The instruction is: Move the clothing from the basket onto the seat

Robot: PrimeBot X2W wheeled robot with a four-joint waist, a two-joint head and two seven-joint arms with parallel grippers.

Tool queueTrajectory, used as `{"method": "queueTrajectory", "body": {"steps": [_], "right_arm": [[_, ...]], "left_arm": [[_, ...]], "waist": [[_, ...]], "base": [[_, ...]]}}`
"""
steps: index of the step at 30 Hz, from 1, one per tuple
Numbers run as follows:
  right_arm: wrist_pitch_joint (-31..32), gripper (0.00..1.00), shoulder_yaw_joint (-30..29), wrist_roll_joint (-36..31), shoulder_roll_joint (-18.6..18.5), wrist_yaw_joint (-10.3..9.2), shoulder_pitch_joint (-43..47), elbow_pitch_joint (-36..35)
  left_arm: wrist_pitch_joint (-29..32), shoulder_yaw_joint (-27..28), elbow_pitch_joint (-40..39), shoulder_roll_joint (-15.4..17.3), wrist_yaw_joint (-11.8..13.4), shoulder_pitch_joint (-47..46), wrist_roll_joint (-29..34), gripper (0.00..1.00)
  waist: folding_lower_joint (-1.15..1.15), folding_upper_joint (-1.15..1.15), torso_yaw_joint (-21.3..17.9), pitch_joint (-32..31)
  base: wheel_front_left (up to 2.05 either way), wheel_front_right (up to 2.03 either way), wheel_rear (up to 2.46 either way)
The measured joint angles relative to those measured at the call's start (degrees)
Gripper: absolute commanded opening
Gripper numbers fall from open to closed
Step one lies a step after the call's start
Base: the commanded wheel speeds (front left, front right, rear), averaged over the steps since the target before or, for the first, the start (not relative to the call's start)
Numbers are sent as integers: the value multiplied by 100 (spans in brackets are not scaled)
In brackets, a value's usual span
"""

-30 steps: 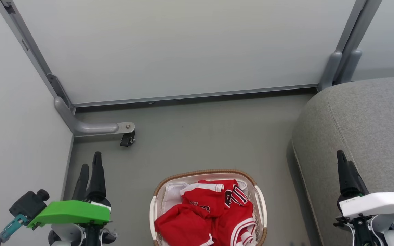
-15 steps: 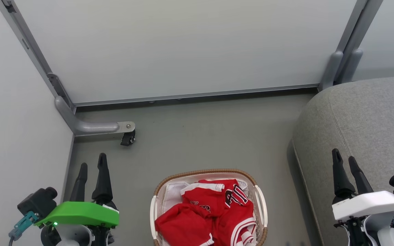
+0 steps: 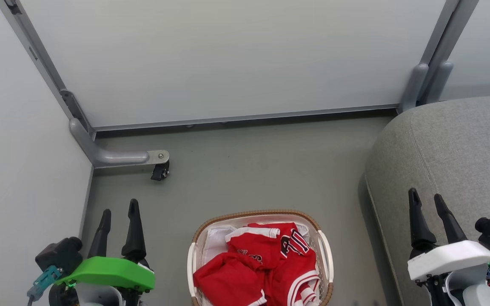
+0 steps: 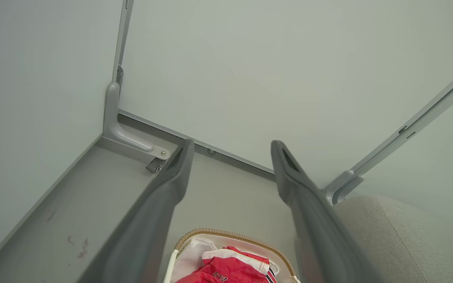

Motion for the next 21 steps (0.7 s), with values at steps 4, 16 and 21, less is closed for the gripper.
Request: {"method": "queueTrajectory", "body": {"steps": [4, 16, 21], "right_arm": [[-49, 100, 32, -296, -1, 0, 2, 19], [-205, 100, 63, -1003, -11, 0, 55, 37], [-276, 100, 66, -1267, -15, 0, 70, 41]], "left_arm": [[-51, -7, 105, 2, -31, 1, 214, 100], [-205, -87, 377, 8, -99, 9, 700, 100], [-269, -121, 493, 10, -105, 9, 936, 100]], "waist": [[0, 0, 7, 0], [0, 0, 34, -7], [0, 0, 40, -3]], "base": [[0, 0, 0], [0, 0, 0], [0, 0, 0]]}}
